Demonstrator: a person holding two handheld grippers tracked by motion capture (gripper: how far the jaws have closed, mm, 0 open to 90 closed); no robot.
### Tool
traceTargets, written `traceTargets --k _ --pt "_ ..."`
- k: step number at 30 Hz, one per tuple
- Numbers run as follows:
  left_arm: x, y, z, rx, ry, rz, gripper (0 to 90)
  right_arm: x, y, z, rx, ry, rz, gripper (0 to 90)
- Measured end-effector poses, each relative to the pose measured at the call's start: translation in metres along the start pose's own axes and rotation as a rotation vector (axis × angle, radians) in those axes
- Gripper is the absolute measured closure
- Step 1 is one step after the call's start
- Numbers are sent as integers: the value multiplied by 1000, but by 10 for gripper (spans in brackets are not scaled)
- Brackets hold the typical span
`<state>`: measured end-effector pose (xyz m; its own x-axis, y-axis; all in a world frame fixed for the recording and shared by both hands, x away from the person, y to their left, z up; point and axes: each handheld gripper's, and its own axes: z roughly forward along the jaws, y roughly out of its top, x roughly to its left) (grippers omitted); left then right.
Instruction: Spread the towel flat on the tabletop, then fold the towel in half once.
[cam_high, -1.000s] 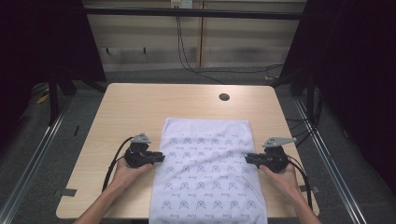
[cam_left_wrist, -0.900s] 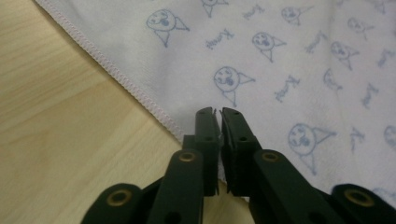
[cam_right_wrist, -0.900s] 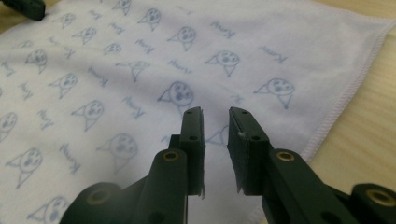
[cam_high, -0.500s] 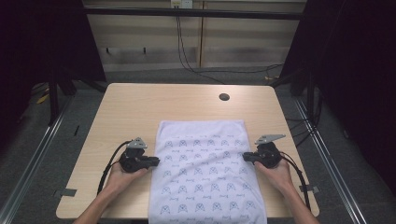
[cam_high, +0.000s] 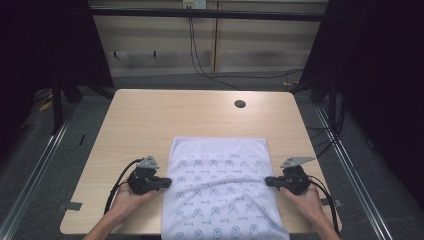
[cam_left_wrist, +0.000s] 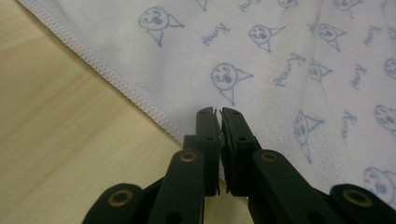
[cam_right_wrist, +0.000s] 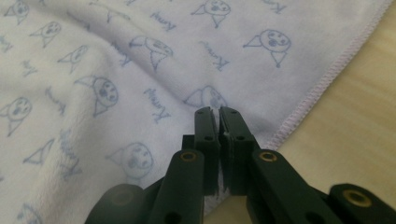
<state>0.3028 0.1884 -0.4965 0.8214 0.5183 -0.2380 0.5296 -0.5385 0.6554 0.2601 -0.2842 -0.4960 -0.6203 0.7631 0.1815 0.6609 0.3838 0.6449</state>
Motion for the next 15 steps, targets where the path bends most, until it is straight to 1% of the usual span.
traceTargets --k 1,2,3,4,5,6,7,8,9,10,11,12,13,14,15 --pt "0 0 0 0 0 0 862 0 0 0 0 0 0 861" --pt "-6 -4 -2 9 -19 14 862 7 -6 -4 8 12 3 861" --pt "-6 -4 -2 9 -19 14 863 7 -6 -4 8 12 3 861" --pt "-11 -9 -5 12 -43 20 862 16 -13 -9 15 30 2 862" --pt "-11 -9 -5 12 -43 20 862 16 -13 -9 15 30 2 862" --pt "-15 -13 -8 18 -67 23 861 24 -19 -13 23 35 -7 860" --pt "-15 -13 -8 18 -67 23 858 24 -19 -13 23 35 -7 860" --pt "-18 -16 -10 23 -73 33 846 29 -22 -16 26 37 -14 824" --pt "-18 -16 -10 23 -73 33 822 29 -22 -16 26 37 -14 824" --pt "-18 -16 -12 25 -74 26 797 31 -21 -18 15 21 -29 780" --pt "-17 -15 -12 12 -65 21 797 31 -21 -18 15 21 -29 780" --pt "-12 -10 -14 -13 -49 17 788 25 -15 -21 -36 18 -32 755" --pt "-12 -10 -14 -13 -49 17 779 25 -15 -21 -36 18 -32 755" --pt "-2 -2 -15 -61 -37 -2 772 12 -5 -24 -98 -4 -14 731" --pt "-2 -2 -15 -61 -37 -2 764 12 -5 -24 -98 -4 -14 731"
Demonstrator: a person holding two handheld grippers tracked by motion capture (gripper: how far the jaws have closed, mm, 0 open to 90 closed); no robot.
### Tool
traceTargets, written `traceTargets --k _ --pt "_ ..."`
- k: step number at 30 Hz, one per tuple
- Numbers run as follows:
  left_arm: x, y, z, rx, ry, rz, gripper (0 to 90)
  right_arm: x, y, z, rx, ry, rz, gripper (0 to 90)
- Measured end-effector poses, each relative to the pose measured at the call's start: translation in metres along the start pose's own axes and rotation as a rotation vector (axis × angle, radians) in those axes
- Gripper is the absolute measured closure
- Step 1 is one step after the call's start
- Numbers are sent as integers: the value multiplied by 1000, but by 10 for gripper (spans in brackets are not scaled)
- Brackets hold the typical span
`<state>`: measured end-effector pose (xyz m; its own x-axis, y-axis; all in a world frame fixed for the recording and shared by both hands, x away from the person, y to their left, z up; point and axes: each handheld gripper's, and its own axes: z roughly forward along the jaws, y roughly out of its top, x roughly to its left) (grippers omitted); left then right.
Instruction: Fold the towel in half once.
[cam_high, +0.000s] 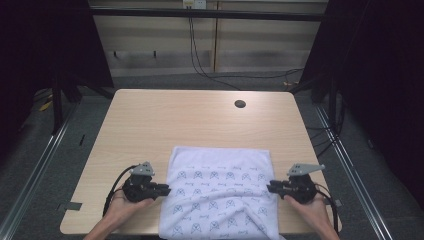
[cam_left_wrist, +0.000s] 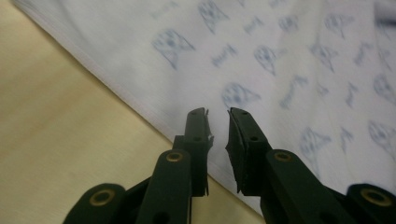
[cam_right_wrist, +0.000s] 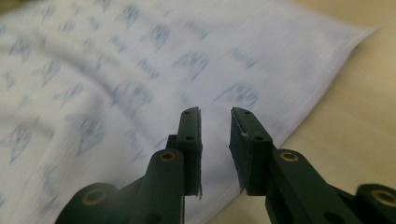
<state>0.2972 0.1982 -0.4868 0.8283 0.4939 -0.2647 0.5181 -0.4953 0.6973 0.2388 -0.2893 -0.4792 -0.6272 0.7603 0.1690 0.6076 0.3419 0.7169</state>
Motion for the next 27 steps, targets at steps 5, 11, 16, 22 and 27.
traceTargets --k 5,11,16,22,27 --pt "32 26 9 -53 54 -33 732 -41 28 17 -28 -71 23 653" --pt "62 52 20 -124 108 -84 694 -83 53 49 -51 -121 95 607" --pt "77 56 33 -116 123 -112 646 -91 55 62 -48 -126 95 614" --pt "79 54 42 -64 157 -104 584 -85 51 68 -8 -115 68 588" --pt "81 56 43 -101 179 -140 550 -80 48 70 -6 -96 38 560"
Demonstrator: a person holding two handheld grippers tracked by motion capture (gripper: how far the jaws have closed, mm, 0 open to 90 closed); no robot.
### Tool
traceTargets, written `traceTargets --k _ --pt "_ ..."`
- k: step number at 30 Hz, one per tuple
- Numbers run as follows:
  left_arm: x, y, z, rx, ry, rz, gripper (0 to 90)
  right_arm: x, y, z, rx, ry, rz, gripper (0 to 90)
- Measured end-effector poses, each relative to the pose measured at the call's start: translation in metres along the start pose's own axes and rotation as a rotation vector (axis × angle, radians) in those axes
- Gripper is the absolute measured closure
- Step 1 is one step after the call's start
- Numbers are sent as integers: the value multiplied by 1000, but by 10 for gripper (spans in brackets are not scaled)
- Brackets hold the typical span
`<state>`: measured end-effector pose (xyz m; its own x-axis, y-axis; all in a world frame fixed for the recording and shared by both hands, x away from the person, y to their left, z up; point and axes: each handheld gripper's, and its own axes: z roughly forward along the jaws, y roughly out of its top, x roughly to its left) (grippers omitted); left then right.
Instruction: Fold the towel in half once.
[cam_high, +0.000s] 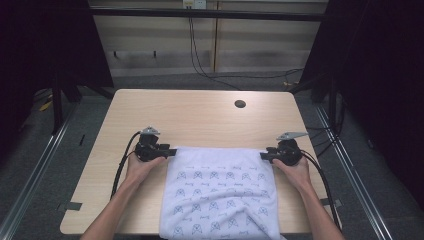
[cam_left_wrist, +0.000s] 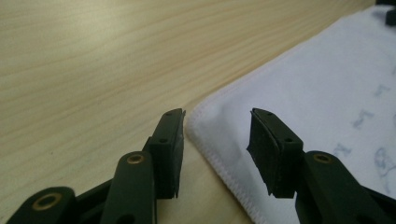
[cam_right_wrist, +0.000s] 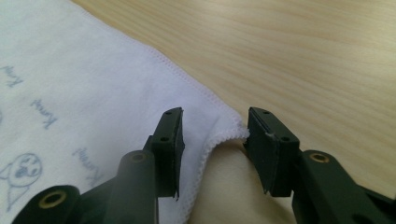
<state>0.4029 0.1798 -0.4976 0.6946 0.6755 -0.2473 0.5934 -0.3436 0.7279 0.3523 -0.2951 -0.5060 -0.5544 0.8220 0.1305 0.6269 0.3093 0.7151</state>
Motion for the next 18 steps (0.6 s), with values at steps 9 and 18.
traceTargets --k 9,18 --pt "-4 -4 9 33 17 37 577 12 0 0 27 -1 -64 718" --pt "-6 -1 4 36 -81 52 874 7 3 -4 -9 50 13 849"
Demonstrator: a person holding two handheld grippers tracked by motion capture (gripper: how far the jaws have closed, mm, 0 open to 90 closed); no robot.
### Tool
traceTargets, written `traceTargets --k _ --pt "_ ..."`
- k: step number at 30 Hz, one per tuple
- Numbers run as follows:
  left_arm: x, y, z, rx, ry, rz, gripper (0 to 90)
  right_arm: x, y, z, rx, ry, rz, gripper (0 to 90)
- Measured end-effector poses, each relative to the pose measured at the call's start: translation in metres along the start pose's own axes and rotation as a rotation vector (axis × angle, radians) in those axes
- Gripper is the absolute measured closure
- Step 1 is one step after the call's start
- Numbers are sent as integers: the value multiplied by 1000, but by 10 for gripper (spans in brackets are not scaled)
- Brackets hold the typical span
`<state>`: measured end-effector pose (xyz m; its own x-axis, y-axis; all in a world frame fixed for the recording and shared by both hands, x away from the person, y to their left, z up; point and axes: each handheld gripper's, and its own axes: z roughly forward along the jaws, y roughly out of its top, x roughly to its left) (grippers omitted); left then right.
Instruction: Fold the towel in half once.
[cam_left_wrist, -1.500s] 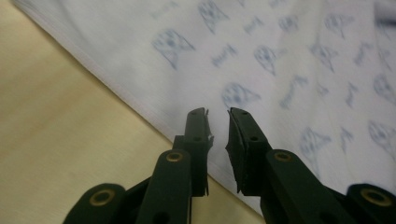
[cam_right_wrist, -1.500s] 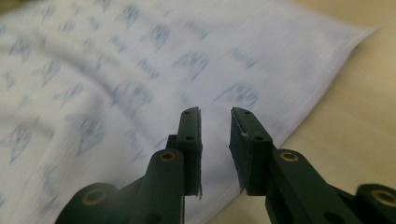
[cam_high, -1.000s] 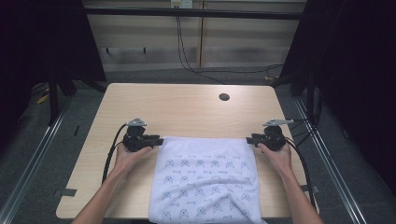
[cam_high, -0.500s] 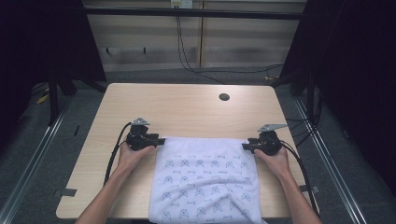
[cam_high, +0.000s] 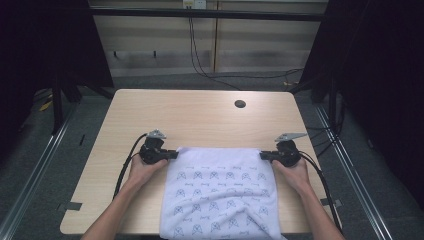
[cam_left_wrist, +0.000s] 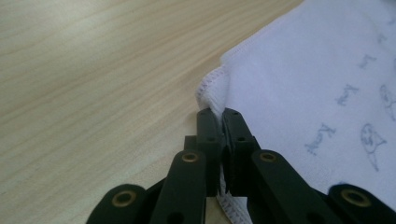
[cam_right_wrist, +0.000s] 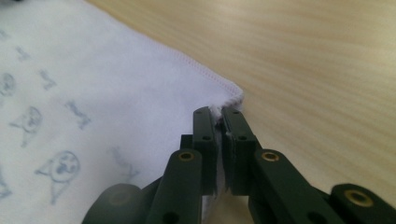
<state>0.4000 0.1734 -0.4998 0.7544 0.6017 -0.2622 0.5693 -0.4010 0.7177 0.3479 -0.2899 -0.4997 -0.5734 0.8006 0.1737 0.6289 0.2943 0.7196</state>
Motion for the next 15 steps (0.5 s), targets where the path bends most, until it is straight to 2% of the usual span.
traceTargets --k 1,2,3,4,5,7,8,9,10,11,12,13,14,15 --pt "0 0 0 0 0 0 875 0 0 0 0 0 0 849" --pt "3 6 -12 -62 -15 -22 876 -2 7 -9 -49 11 19 853" --pt "3 6 -12 -62 -15 -22 877 -2 7 -9 -49 11 19 853" --pt "3 10 -18 -89 -17 -24 877 -5 17 -20 -105 21 31 855" --pt "3 15 -24 -111 -8 -14 877 -5 17 -20 -105 21 31 855" --pt "4 26 -33 -162 -10 -16 878 -9 30 -30 -158 28 44 857" --pt "4 40 -39 -200 -5 -7 879 -11 46 -40 -189 17 45 858" --pt "4 40 -39 -200 -5 -7 878 -11 46 -40 -189 17 45 858" --pt "3 47 -43 -216 -2 1 879 -15 64 -49 -220 10 40 859" --pt "3 54 -46 -230 2 8 879 -15 64 -49 -220 10 40 859" --pt "3 67 -53 -263 9 10 879 -19 81 -57 -246 2 42 859" --pt "3 67 -53 -263 9 10 879 -19 81 -57 -246 2 42 859" --pt "4 83 -62 -298 16 15 879 -24 95 -63 -272 -6 52 859" --pt "4 83 -62 -298 16 15 879 -24 95 -63 -272 -6 52 859"
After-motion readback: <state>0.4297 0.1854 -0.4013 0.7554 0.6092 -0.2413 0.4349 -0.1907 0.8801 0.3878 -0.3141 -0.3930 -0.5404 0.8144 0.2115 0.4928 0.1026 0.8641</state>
